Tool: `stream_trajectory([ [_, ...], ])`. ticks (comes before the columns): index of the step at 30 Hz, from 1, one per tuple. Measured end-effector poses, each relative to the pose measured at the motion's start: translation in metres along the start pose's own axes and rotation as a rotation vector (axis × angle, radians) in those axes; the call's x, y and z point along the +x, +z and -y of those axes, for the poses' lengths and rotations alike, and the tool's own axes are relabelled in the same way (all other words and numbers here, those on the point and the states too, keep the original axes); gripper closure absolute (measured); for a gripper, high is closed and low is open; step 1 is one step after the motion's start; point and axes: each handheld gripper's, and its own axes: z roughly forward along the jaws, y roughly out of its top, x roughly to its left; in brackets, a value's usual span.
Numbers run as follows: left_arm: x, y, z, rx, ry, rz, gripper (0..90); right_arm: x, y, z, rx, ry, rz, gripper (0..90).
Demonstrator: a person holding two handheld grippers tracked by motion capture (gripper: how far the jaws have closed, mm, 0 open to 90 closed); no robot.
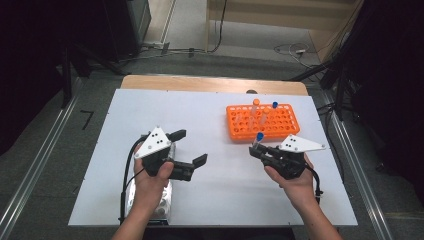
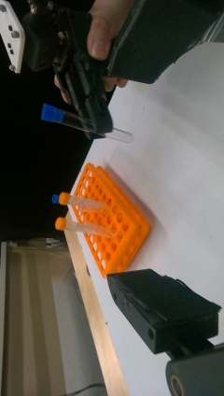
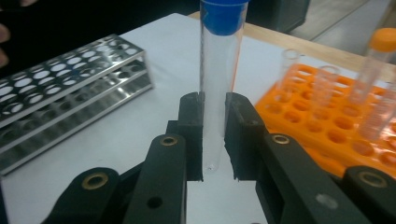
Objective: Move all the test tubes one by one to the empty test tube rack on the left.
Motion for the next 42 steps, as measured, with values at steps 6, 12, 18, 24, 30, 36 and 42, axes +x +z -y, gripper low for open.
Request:
stream_trajectory([
  [6, -0.006, 0.009, 0.000, 0.024, -0.009, -0.001, 11.8, 0.020, 0.012, 0.000, 0.017, -0.024, -0.065, 75.4],
  [12, -0.024, 0.024, 0.003, 0.075, 0.014, 0.032, 25.3, 0.037, 0.022, -0.002, 0.035, -0.047, -0.104, 75.3],
  [18, -0.034, 0.030, 0.005, 0.060, 0.025, 0.071, 38.9, 0.050, 0.027, -0.002, 0.048, -0.069, -0.138, 75.3],
  [24, -0.040, 0.035, 0.007, 0.071, 0.040, 0.089, 54.8, 0.063, 0.032, -0.003, 0.056, -0.100, -0.167, 75.3],
  [30, -0.043, 0.036, 0.008, 0.074, 0.043, 0.115, 69.3, 0.072, 0.034, -0.004, 0.062, -0.125, -0.175, 75.3],
  [36, -0.043, 0.036, 0.008, 0.072, 0.060, 0.104, 76.4, 0.071, 0.036, -0.004, 0.060, -0.115, -0.181, 75.2],
  [42, -0.037, 0.031, 0.005, 0.046, 0.044, 0.065, 76.7, 0.067, 0.034, -0.003, 0.050, -0.106, -0.194, 63.1],
])
